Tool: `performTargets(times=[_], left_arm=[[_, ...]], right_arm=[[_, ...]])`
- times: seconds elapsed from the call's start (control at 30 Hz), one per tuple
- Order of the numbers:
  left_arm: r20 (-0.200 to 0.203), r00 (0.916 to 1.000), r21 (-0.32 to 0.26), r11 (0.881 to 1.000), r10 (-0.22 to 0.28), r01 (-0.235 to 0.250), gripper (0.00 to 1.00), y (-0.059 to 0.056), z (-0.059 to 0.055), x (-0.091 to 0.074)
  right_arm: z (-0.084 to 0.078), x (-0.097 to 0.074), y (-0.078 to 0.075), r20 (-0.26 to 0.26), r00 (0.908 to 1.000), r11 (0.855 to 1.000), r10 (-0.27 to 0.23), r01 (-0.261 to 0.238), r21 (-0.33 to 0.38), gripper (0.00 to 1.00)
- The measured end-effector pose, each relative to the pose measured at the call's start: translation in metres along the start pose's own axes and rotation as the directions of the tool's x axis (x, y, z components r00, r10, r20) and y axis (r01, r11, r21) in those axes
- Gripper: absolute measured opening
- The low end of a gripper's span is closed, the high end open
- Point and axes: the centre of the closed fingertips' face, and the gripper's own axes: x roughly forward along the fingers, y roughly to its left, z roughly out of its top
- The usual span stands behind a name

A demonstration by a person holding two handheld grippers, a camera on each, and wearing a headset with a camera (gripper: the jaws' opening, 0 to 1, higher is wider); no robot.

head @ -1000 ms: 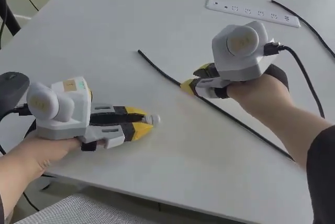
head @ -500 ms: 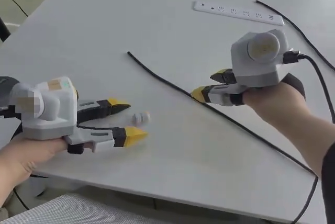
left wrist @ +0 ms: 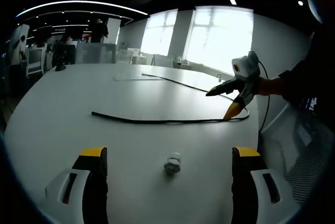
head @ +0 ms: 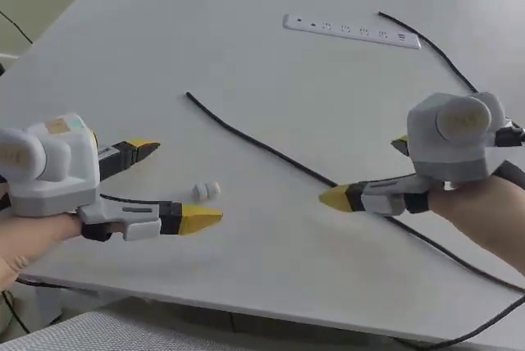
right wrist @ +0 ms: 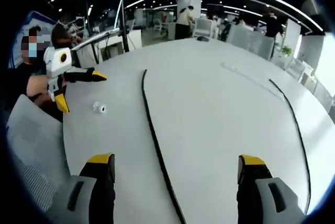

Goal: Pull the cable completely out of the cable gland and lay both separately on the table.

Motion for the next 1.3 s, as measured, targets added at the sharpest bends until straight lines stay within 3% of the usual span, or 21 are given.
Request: performTargets(times=[0.03, 0.07, 0.1, 0.2, 0.3, 0.4, 0.5, 0.57, 0.93, 1.3], left_arm=[[-0.002, 1.0, -0.005, 1.0, 0.006, -0.006, 0.99, 0.0, 0.002, -0.001], [0.006, 0.9991, -0.008, 0.999, 0.043, -0.043, 0.99, -0.004, 0.015, -0.008], [-0.003, 0.9988, -0.009, 0.999, 0.05, -0.05, 0.99, -0.004, 0.015, -0.008], [-0.021, 0.9976, -0.007, 0.998, 0.065, -0.066, 0.99, -0.013, 0.025, -0.013], [0.011, 0.9962, 0.017, 0.996, 0.086, -0.086, 0.99, -0.021, 0.04, -0.017], [0.011, 0.9918, 0.011, 0.992, 0.127, -0.127, 0.99, -0.025, 0.047, -0.021], [0.019, 0.987, 0.021, 0.987, 0.16, -0.16, 0.99, -0.031, 0.052, -0.025], [0.039, 0.9848, 0.026, 0.985, 0.169, -0.17, 0.99, -0.034, 0.056, -0.027], [0.037, 0.9756, 0.004, 0.976, 0.216, -0.217, 0.99, -0.036, 0.057, -0.034], [0.074, 0.9677, 0.033, 0.969, 0.241, -0.244, 0.99, -0.039, 0.077, -0.042]], right_arm=[[-0.002, -0.009, -0.003, 0.01, 0.9999, 0.999, -0.003, 0.003, 0.053, 0.99], [-0.004, -0.028, -0.011, 0.044, 0.9985, 0.994, -0.034, 0.029, 0.108, 0.99], [-0.006, -0.047, -0.02, 0.076, 0.9949, 0.985, -0.067, 0.054, 0.164, 0.99], [-0.021, -0.076, -0.031, 0.102, 0.9862, 0.961, -0.13, 0.1, 0.257, 0.99], [-0.035, -0.097, -0.037, 0.112, 0.9792, 0.944, -0.169, 0.129, 0.304, 0.99], [-0.039, -0.116, -0.039, 0.159, 0.9638, 0.92, -0.214, 0.144, 0.364, 0.99], [-0.044, -0.131, -0.037, 0.18, 0.9495, 0.909, -0.257, 0.174, 0.379, 0.99], [-0.047, -0.135, -0.035, 0.183, 0.946, 0.907, -0.267, 0.183, 0.38, 0.99], [-0.05, -0.15, -0.034, 0.203, 0.9321, 0.902, -0.3, 0.208, 0.377, 0.99], [-0.042, -0.158, -0.035, 0.237, 0.9212, 0.906, -0.309, 0.208, 0.37, 0.99]])
